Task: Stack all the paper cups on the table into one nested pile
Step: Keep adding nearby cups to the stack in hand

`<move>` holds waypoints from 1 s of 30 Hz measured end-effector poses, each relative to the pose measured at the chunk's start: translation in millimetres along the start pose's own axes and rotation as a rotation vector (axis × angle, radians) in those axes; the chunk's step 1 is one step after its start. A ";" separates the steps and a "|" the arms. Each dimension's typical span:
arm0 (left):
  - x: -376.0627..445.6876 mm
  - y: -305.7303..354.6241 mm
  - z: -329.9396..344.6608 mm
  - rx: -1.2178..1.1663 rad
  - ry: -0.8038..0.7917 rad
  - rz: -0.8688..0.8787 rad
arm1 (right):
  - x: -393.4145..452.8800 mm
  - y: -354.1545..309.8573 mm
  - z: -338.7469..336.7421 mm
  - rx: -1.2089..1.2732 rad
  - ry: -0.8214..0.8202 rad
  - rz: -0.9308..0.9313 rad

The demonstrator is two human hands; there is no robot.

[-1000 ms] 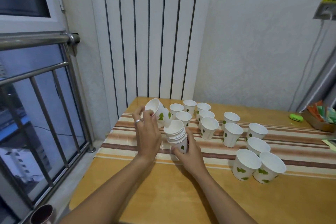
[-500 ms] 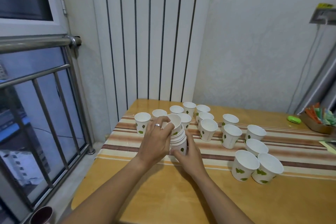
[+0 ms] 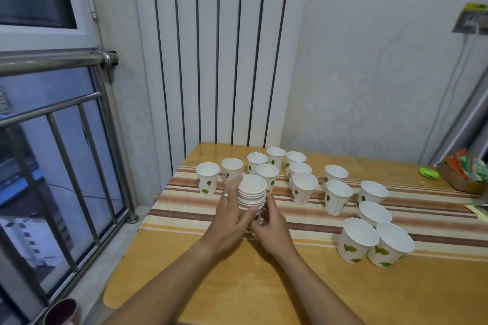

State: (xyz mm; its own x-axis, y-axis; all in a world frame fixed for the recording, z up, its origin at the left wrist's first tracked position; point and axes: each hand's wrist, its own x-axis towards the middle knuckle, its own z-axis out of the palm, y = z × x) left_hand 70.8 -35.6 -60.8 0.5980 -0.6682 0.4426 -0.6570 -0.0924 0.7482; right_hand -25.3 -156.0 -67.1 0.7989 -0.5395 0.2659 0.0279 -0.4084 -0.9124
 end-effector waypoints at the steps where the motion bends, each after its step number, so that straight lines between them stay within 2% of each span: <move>1: -1.8 -0.2 -0.5 -0.041 -0.019 -0.024 | -0.3 0.7 1.4 0.001 -0.006 0.004; 5: -3.7 -2.7 -3.7 -0.102 0.027 -0.033 | 1.5 7.7 8.8 0.057 -0.036 0.035; 11: -4.0 -17.2 -18.2 -0.023 0.262 -0.055 | 11.1 11.7 24.9 -0.009 -0.134 0.039; 17: -1.0 -45.9 -42.3 0.008 0.442 -0.080 | 33.8 14.7 35.5 -0.151 -0.009 -0.057; 23: -7.3 -63.0 -43.6 -0.041 0.427 -0.068 | 67.7 6.9 53.5 -0.234 -0.040 -0.155; 30: -4.1 -69.5 -44.7 -0.051 0.397 -0.050 | 100.7 6.6 74.5 -0.313 -0.206 -0.220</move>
State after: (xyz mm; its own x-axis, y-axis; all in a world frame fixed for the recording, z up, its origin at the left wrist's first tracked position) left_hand 134.5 6.6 -92.5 0.7658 -0.3262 0.5542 -0.6051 -0.0737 0.7927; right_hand 100.0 -158.2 -69.5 0.8986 -0.2692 0.3464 0.0525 -0.7179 -0.6941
